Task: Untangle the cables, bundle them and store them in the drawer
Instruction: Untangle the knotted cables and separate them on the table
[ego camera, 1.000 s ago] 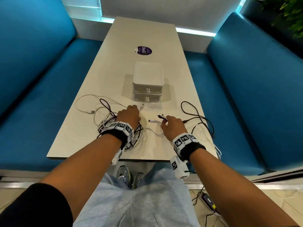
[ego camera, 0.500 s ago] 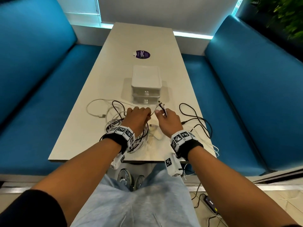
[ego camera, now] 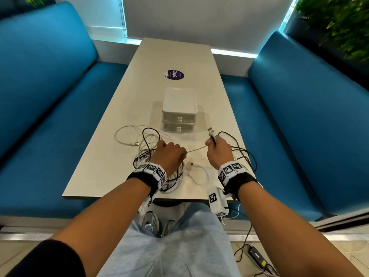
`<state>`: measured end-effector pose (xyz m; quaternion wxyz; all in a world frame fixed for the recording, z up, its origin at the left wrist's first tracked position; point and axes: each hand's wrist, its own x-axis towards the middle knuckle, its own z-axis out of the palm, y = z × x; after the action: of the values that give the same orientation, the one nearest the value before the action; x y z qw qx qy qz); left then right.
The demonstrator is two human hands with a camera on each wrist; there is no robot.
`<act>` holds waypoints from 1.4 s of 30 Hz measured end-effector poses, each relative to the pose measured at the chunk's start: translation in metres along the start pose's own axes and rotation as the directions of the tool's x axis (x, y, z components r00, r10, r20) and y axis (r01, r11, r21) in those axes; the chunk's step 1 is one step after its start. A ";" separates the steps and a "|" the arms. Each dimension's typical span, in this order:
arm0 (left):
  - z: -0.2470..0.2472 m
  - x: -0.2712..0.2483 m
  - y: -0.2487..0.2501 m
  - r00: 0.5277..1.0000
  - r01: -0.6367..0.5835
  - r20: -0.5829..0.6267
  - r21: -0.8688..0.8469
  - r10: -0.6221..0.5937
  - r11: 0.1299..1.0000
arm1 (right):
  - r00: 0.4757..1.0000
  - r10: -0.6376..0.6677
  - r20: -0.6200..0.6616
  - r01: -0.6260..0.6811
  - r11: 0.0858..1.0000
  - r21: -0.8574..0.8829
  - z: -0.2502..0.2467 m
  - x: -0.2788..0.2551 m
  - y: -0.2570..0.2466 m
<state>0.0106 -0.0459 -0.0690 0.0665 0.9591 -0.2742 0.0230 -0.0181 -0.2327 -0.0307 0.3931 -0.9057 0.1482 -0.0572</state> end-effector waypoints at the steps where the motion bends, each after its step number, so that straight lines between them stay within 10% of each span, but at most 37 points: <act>1: 0.000 -0.001 -0.001 1.000 0.015 0.022 0.030 -0.016 0.999 | 1.000 0.020 -0.024 -0.020 1.000 -0.005 -0.004 0.001 0.005; 8: -0.004 -0.003 0.010 0.997 -0.072 0.050 0.146 0.065 0.987 | 0.989 0.117 -0.088 -0.119 0.993 -0.013 -0.007 -0.003 0.025; 16: 0.000 -0.009 0.016 0.983 -0.170 0.101 0.227 0.151 0.959 | 1.000 0.029 0.011 -0.031 0.956 0.293 -0.009 0.000 -0.001; 25: 0.000 -0.017 0.024 0.963 -0.257 0.156 0.282 0.220 0.924 | 0.974 -0.090 0.205 0.039 0.970 0.242 0.003 -0.007 -0.012; 31: 0.001 -0.019 0.027 0.956 -0.278 0.174 0.282 0.235 0.918 | 0.945 -0.078 0.319 -0.118 0.824 0.554 0.012 -0.012 -0.030; 35: 0.002 -0.021 0.025 0.967 -0.250 0.110 0.255 0.229 0.934 | 0.934 -0.152 0.323 0.096 0.978 0.184 0.007 -0.006 -0.023; 42: -0.009 -0.015 0.012 0.972 -0.231 0.109 0.285 0.208 0.930 | 0.875 -0.297 0.383 0.420 0.858 -0.297 0.008 -0.015 -0.011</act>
<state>-0.0088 -0.0474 -0.0601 -0.0910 0.9217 -0.3754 0.0343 -0.0280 -0.2155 -0.0285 0.2159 -0.9716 -0.0839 0.0479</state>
